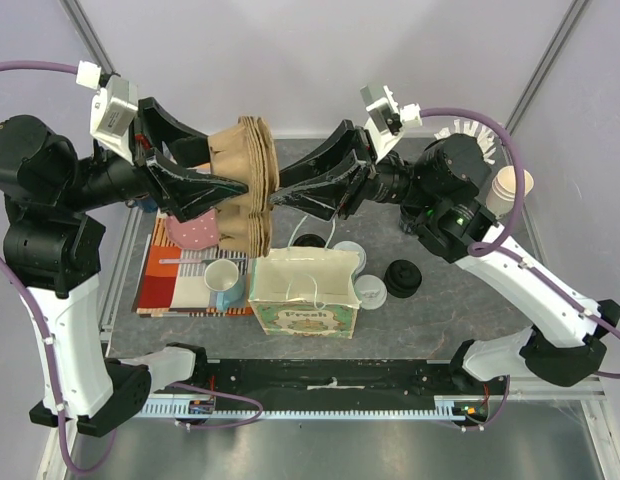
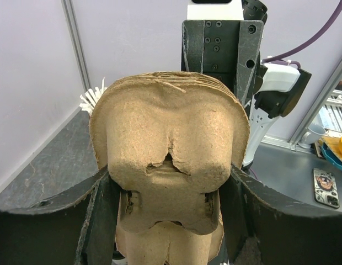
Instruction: Pack the takeout coffee
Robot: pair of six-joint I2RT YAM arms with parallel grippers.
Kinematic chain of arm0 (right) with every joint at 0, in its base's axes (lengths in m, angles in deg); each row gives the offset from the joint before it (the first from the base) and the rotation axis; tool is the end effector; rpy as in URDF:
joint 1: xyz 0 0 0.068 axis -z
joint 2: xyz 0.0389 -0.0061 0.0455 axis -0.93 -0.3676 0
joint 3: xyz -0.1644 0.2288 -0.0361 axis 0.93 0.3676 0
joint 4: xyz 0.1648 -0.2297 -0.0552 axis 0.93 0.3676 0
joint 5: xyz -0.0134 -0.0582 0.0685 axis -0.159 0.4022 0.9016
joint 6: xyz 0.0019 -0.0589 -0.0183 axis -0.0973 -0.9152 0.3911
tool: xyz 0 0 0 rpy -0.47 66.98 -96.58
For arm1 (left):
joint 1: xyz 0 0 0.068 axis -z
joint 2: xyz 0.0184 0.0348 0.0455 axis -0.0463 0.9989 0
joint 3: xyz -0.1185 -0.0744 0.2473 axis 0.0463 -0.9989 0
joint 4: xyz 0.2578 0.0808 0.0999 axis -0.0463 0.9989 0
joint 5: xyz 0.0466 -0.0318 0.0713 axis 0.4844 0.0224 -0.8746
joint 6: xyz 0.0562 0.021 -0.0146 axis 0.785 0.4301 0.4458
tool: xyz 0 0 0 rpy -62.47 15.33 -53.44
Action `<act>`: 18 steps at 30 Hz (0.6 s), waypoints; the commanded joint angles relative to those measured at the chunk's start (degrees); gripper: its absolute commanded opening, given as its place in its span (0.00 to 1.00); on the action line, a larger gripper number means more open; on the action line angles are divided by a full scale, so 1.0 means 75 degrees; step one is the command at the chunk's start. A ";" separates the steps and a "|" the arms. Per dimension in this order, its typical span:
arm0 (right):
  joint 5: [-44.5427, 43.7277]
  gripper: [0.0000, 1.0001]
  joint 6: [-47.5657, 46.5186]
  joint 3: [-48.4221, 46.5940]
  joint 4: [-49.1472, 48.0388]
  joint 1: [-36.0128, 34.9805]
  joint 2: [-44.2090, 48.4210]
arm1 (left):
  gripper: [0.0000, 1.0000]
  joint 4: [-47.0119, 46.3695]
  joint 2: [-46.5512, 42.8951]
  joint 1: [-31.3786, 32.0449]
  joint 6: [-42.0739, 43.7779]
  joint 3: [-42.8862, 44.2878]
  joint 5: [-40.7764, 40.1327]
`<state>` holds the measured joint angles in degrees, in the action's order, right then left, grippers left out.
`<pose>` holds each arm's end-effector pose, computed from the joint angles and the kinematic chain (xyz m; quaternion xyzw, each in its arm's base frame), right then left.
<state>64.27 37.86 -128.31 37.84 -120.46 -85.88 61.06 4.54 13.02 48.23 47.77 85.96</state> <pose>0.1609 0.2539 0.5831 -0.3875 0.3929 0.6441 0.5298 0.1239 -0.0649 0.6399 0.3934 0.5486 -0.4539 0.5816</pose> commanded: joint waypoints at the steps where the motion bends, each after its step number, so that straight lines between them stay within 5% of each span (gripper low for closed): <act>1: -0.0232 0.40 -0.0384 -0.0049 0.0204 0.0012 0.0309 | 0.02 -0.0269 -0.0038 0.0023 -0.0060 0.0312 0.0251; 5: -0.0244 0.41 -0.0478 -0.0061 0.0263 0.0012 0.0321 | 0.02 -0.0327 -0.0027 0.0012 -0.0083 0.0300 0.0251; 9: -0.0278 0.17 -0.0373 -0.0143 0.0286 0.0012 0.0192 | 0.02 -0.0339 -0.0062 0.0023 -0.0119 0.0312 0.0263; 15: -0.0770 0.00 -0.0361 -0.0143 0.0380 0.0023 0.0227 | 0.02 -0.0327 -0.0073 0.0023 -0.0119 0.0312 0.0239; 18: -0.1344 0.00 -0.0373 0.0008 0.0392 0.0012 0.0414 | 0.02 -0.0339 -0.0085 0.0023 -0.0142 0.0312 0.0169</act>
<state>60.43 35.37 -128.31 40.46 -120.33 -84.20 60.69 4.58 12.81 48.21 48.19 85.44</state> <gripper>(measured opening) 0.016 0.678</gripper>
